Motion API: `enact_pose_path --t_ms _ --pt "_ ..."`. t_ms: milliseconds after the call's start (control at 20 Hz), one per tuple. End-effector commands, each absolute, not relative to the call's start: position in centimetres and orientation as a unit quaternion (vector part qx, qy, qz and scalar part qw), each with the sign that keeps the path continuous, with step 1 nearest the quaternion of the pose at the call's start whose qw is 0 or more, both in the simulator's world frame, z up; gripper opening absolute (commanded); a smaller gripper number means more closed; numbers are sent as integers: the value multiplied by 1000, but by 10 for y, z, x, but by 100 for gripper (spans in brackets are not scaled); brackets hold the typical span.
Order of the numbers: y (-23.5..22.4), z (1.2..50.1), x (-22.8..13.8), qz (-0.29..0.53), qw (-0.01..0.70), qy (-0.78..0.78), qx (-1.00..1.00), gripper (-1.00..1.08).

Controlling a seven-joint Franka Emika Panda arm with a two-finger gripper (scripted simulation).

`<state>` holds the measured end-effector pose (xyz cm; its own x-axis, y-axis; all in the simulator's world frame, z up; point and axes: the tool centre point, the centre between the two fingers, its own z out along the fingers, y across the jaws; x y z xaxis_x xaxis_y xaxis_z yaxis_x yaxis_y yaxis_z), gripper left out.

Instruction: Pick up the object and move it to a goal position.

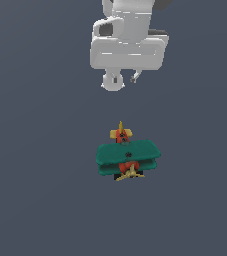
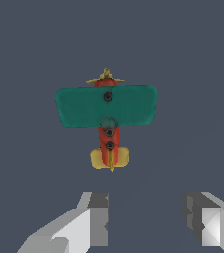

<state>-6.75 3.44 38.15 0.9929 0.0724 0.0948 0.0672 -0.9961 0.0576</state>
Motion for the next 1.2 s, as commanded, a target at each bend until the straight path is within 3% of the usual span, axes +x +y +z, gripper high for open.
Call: enact_pose_path --t_ms 0,1150 --pt "36 396 -67 60 34 33 997 28" --pt "66 521 -79 168 130 10 977 28"
